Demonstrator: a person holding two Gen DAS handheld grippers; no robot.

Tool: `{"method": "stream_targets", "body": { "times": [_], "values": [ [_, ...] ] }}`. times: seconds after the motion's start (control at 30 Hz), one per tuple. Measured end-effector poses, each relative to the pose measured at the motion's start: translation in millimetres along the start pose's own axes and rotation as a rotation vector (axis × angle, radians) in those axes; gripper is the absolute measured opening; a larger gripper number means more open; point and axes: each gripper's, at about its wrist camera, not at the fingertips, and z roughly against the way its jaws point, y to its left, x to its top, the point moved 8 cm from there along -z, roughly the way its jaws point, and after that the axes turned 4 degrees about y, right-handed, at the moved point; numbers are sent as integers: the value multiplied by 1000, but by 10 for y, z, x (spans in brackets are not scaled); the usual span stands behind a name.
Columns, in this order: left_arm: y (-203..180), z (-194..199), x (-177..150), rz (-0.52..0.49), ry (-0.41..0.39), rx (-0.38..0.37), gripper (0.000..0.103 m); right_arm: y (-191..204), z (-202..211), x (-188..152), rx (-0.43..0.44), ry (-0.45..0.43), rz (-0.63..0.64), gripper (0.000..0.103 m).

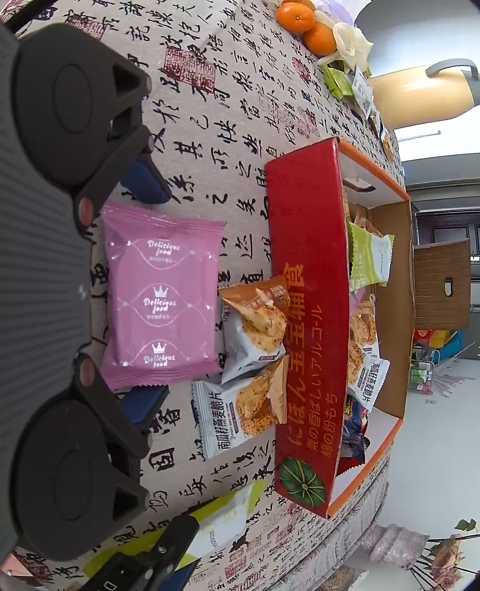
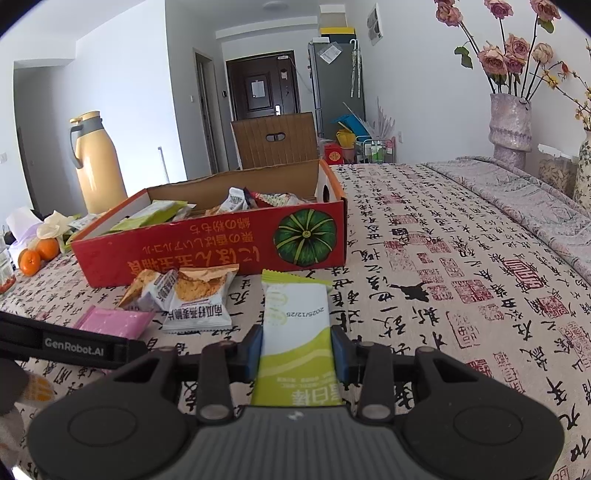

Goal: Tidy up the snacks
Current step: 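Grasp a pink packet with the left gripper while the right gripper holds the bar, then carry the pink packet and bar into the box and open both grippers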

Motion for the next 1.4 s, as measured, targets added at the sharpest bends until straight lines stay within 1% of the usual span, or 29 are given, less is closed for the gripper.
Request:
{"method": "stream_targets", "body": {
  "times": [0.1,0.17,0.27,0.3,0.37,0.43,0.7,0.87,1.17,1.4],
  "values": [
    [-8,5,-6,-2,-8,1,103,1,3,-3,2,-1,0,37],
    [-17,16,-13,-8,-16,6,101,1,4,-3,2,-1,0,37],
    [-20,72,-13,-6,-39,1,84,2,4,-5,2,0,0,37],
    [-16,96,-13,-2,-46,-4,77,2,4,-3,2,0,0,37],
    [-1,125,-20,10,-54,-16,73,3,6,-5,3,1,2,37],
    [12,146,-37,11,-65,-11,70,9,15,-8,4,0,5,37],
    [60,270,-71,26,-97,-24,69,41,71,-13,2,-12,12,37],
    [47,434,-8,16,-148,-36,69,79,135,58,2,-35,23,37],
    [27,705,296,19,-253,-48,69,179,218,345,14,-98,46,37],
    [43,786,597,31,-305,-51,69,256,149,665,22,-139,61,37]
  ]
}}
